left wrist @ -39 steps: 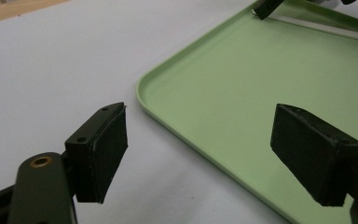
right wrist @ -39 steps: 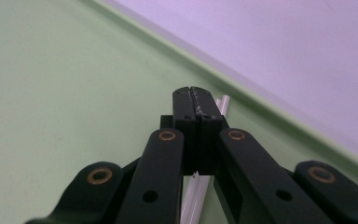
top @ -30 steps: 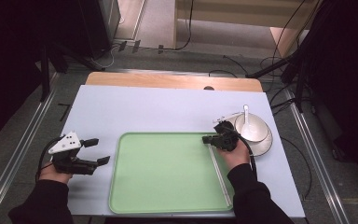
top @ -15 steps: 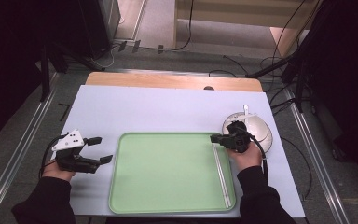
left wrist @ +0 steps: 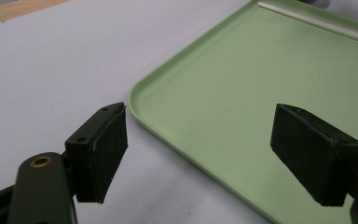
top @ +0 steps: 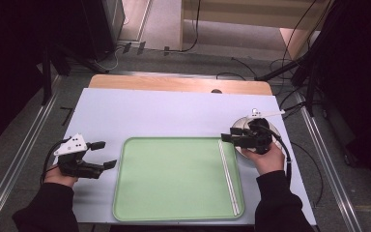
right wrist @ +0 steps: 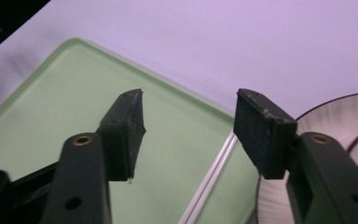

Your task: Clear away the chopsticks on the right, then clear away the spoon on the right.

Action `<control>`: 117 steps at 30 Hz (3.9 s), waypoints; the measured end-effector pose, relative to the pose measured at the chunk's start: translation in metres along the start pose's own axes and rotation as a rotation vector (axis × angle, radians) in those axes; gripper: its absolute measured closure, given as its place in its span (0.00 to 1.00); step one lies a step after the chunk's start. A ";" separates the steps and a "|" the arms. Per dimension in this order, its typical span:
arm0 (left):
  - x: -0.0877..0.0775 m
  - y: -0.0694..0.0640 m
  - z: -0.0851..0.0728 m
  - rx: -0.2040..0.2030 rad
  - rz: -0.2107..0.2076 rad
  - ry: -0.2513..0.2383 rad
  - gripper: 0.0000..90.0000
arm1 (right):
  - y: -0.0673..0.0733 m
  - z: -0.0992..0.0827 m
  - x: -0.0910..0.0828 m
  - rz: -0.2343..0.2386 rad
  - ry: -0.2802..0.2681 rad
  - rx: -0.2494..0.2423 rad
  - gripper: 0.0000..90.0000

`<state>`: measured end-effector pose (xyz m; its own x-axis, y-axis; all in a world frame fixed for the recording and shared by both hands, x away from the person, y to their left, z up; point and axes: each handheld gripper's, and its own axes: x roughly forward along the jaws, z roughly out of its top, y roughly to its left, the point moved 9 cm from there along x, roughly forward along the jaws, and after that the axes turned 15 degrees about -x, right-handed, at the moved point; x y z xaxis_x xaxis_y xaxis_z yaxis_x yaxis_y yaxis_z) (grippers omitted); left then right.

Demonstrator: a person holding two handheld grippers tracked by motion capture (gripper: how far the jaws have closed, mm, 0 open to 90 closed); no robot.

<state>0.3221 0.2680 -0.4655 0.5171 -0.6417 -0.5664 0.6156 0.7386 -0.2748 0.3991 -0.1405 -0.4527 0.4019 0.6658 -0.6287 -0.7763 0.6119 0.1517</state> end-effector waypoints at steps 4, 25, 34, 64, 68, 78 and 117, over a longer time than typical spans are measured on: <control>0.000 0.000 0.000 -0.001 0.000 0.000 0.21 | -0.008 0.001 -0.008 -0.008 -0.007 0.017 0.41; -0.008 0.000 -0.007 -0.007 0.014 0.002 0.21 | -0.045 0.003 -0.035 -0.044 -0.056 0.078 0.33; -0.010 0.001 -0.009 -0.007 0.018 0.008 0.21 | -0.063 -0.001 -0.038 -0.050 -0.072 0.108 0.34; -0.024 0.004 -0.021 -0.025 0.058 0.003 0.21 | -0.135 0.002 -0.024 -0.173 -0.072 0.209 0.48; -0.026 0.005 -0.023 -0.030 0.064 0.001 0.21 | -0.142 -0.007 -0.013 -0.158 -0.042 0.238 0.53; -0.027 0.005 -0.024 -0.035 0.065 0.000 0.21 | -0.147 -0.016 -0.003 -0.174 0.017 0.237 0.67; -0.027 0.005 -0.021 -0.027 0.066 -0.007 0.21 | -0.129 -0.002 -0.042 -0.170 -0.073 0.241 0.95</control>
<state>0.2986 0.2930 -0.4683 0.5604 -0.5925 -0.5787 0.5637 0.7848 -0.2577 0.4811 -0.2484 -0.4471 0.5566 0.5685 -0.6057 -0.5610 0.7950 0.2307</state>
